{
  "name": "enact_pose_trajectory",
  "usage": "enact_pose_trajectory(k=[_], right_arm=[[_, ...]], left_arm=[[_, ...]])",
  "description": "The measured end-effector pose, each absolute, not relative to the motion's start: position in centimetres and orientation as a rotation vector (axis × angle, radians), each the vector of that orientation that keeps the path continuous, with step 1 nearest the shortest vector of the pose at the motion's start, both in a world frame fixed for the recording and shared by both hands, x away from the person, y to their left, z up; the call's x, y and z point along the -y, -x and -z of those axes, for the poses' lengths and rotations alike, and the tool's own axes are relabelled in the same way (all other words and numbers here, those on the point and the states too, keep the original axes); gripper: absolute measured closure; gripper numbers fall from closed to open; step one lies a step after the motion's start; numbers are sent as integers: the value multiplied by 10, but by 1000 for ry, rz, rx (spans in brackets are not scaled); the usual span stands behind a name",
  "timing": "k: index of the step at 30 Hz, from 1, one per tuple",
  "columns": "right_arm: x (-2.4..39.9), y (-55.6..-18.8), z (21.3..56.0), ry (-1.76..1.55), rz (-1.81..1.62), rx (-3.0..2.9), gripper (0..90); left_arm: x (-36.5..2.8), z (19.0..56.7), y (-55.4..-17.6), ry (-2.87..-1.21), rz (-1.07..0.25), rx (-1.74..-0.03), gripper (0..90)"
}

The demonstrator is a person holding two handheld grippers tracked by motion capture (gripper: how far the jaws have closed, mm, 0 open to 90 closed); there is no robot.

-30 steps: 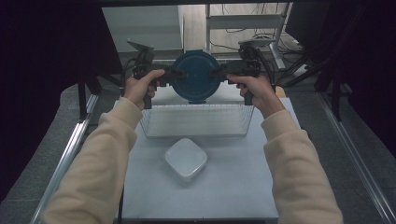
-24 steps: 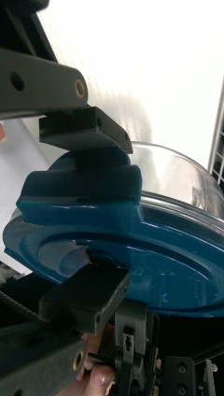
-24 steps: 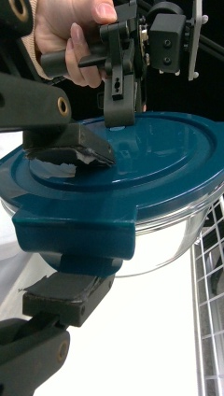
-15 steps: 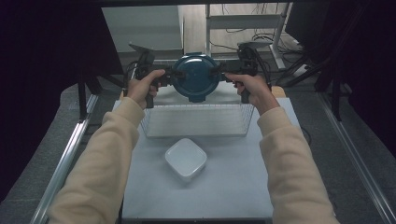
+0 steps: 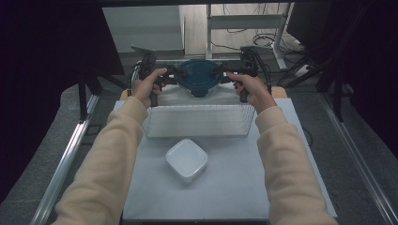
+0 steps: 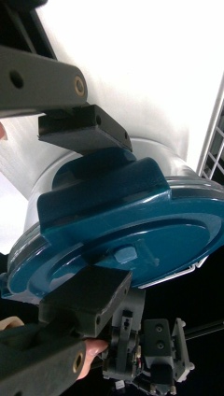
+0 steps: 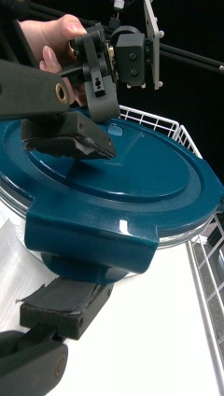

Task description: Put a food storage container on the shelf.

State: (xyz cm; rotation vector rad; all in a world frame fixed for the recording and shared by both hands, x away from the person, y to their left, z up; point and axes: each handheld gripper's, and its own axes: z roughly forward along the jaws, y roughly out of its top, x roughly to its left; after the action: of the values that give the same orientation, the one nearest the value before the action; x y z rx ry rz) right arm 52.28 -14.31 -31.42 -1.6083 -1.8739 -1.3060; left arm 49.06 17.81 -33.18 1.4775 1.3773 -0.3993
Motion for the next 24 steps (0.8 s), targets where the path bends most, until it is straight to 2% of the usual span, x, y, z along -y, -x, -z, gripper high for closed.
enact_pose_trajectory(k=[5,9,14,16,19,24], right_arm=[[141,-519,314,1617,1330,1899,318],[131,-512,310,1632,1350,1995,191],[126,-500,299,1683,1377,2137,124],[129,-494,293,1687,1405,2170,116],[133,-483,284,1661,1457,2210,116],[138,-450,268,1566,1510,2365,126]], left_arm=[[-177,332,-489,-1482,379,-1364,332],[-169,329,-484,-1534,309,-1331,211],[-175,321,-475,-1524,193,-1323,145],[-176,318,-470,-1537,177,-1300,132],[-178,311,-454,-1604,88,-1246,123],[-184,302,-423,-1638,-4,-1203,131]])
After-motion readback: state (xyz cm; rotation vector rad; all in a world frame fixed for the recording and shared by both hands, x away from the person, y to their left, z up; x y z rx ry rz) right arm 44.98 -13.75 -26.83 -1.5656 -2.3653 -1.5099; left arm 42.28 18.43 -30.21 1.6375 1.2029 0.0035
